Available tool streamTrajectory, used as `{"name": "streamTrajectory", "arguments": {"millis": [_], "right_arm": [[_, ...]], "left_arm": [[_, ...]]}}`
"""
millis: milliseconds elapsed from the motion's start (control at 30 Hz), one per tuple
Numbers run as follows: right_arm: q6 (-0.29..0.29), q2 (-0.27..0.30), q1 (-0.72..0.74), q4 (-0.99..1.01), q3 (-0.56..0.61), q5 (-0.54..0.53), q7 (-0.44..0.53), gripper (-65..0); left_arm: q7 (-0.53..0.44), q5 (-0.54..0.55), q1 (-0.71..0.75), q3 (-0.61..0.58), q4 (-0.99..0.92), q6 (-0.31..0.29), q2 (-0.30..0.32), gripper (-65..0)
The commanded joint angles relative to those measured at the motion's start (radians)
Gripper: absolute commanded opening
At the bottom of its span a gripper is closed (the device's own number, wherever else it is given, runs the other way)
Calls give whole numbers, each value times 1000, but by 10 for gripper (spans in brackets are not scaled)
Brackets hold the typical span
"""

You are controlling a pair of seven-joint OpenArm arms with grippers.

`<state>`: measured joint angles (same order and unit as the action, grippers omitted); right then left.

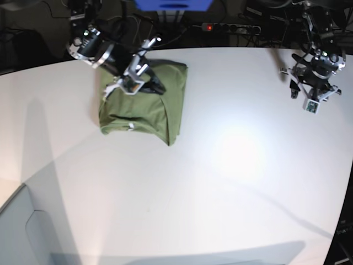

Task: Fold the T-shirt properly
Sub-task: 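Tuck and smooth the shirt's side edge with the right gripper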

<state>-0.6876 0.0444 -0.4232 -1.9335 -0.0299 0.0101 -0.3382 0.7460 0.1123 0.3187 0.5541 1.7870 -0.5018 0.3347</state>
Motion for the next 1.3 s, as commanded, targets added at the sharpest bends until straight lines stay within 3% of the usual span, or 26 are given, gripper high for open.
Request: {"name": "streamTrajectory", "arguments": {"millis": [0, 133, 267, 833, 1033, 1267], "right_arm": [[-11, 4, 39, -13, -43, -8, -9, -648], [-11, 10, 145, 45, -172, -8, -95, -648], [-11, 13, 211, 130, -250, -5, -104, -648], [-11, 48, 459, 498, -258, -6, -92, -648], [-11, 51, 410, 300, -273, -8, -104, -648], [-11, -21, 146, -7, -293, -8, -187, -648]], "left_arm": [[-13, 7, 3, 11, 12, 5, 16, -394], [-13, 3, 6, 13, 10, 5, 16, -394], [-13, 3, 6, 13, 9, 5, 16, -394], [-9, 7, 40, 30, 21, 7, 16, -394], [-9, 8, 49, 159, 21, 4, -47, -394], [-9, 8, 52, 222, 21, 4, -65, -394]]}}
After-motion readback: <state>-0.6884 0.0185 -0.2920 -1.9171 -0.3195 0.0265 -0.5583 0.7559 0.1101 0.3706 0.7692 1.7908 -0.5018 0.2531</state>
